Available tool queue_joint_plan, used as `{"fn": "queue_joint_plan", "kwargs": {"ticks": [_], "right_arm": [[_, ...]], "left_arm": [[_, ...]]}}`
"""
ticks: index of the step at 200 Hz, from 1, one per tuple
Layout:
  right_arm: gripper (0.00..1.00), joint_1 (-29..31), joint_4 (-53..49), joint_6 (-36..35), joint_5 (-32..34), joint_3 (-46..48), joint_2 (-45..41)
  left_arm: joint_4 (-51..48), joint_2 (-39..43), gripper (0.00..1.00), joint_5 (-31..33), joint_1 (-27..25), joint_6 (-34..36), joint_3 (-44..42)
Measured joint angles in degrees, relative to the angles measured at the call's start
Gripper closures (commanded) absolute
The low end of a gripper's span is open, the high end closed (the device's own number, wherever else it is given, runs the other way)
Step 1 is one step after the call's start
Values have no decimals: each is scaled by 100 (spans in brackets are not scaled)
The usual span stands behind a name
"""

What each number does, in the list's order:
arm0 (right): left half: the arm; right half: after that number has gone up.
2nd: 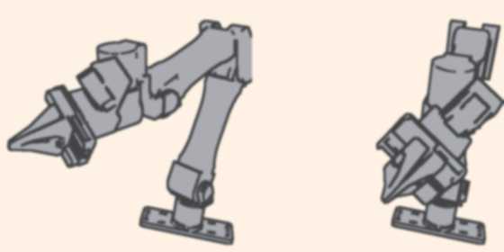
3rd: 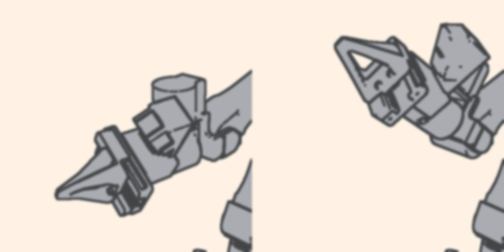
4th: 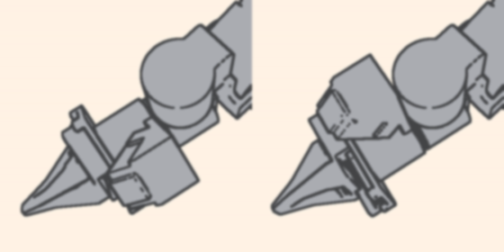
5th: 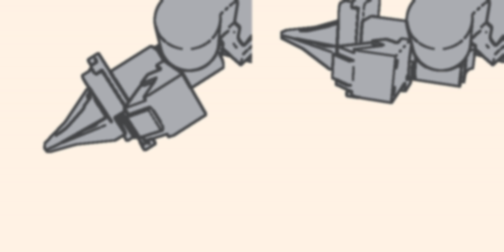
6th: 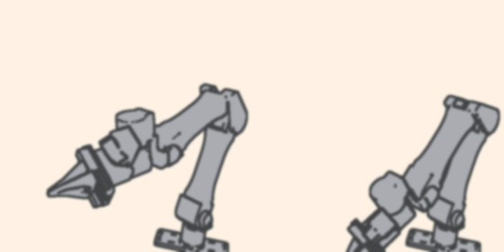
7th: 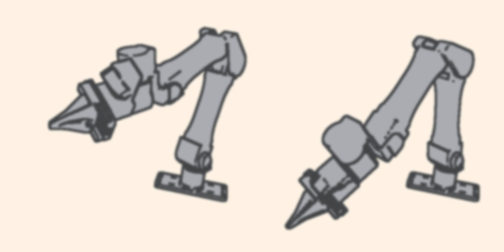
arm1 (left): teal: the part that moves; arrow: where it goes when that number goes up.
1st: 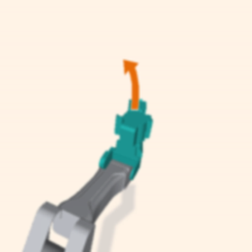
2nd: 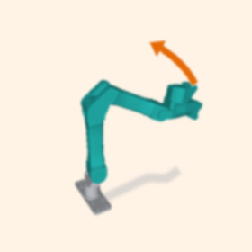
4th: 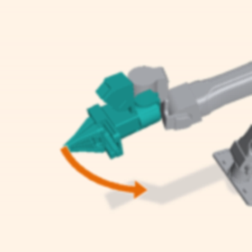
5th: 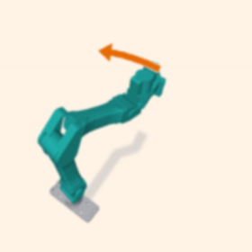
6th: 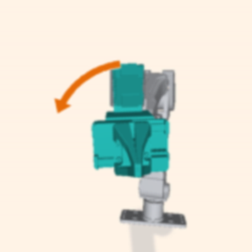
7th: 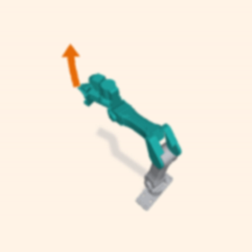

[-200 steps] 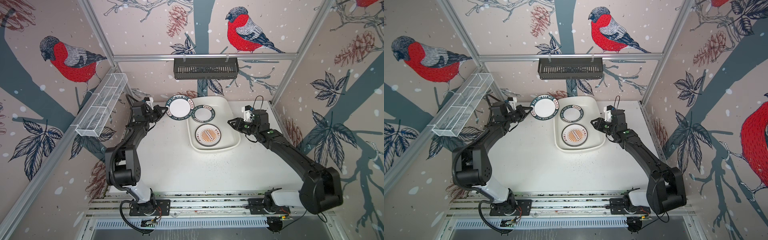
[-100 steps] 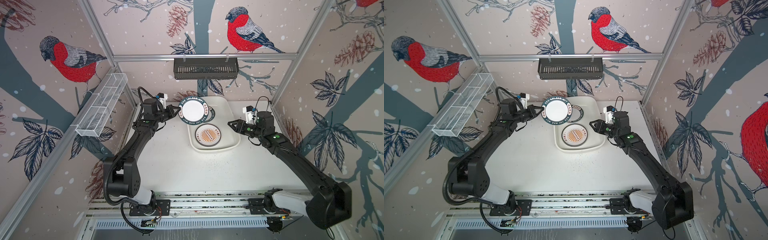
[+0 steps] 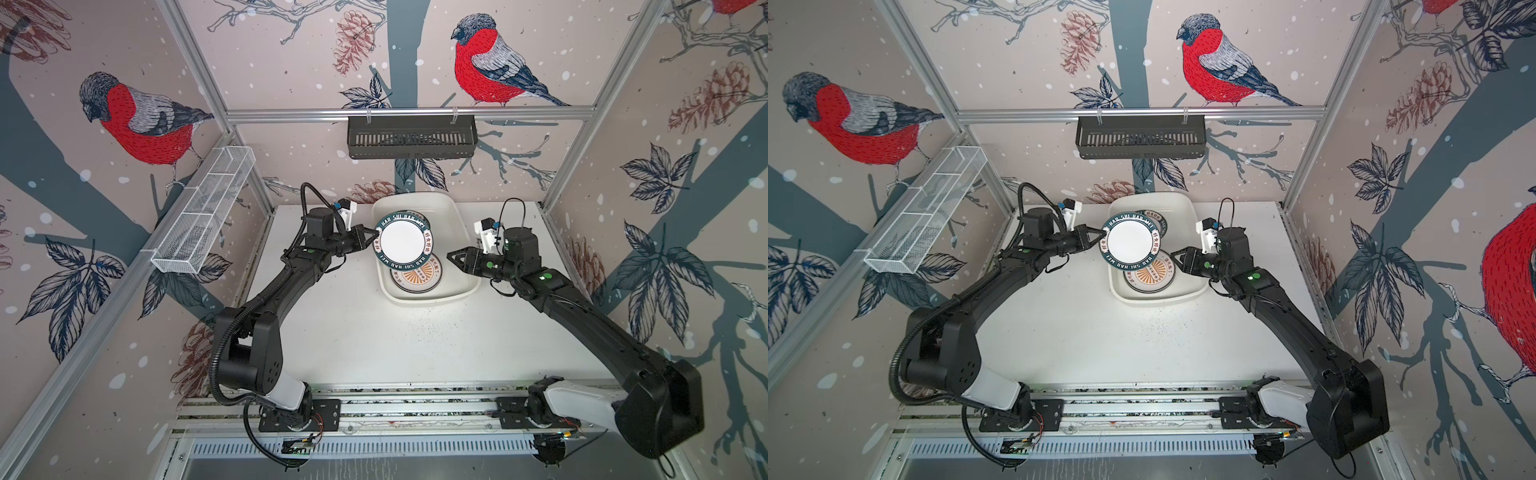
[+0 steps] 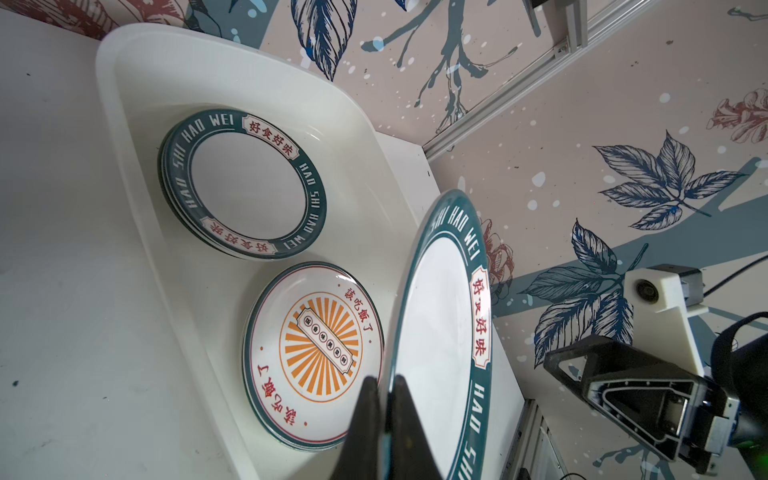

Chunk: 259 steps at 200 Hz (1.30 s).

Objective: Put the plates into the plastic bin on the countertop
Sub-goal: 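Carry the green-rim plate over the bin while the right gripper approaches it, then close the right gripper on the green-rim plate rim while the left holds it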

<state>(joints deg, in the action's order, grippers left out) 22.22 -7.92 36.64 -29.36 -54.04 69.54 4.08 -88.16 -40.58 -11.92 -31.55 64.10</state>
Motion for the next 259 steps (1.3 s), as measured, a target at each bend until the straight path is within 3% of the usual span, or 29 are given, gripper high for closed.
{"fn": "queue_joint_plan", "kwargs": {"ticks": [156, 259], "right_arm": [[59, 85, 369, -83, -70, 317, -116], [79, 55, 667, -39, -195, 382, -98]], "left_arm": [[640, 17, 100, -728, -479, 26, -138], [813, 4, 100, -1025, -573, 2, -131]]}}
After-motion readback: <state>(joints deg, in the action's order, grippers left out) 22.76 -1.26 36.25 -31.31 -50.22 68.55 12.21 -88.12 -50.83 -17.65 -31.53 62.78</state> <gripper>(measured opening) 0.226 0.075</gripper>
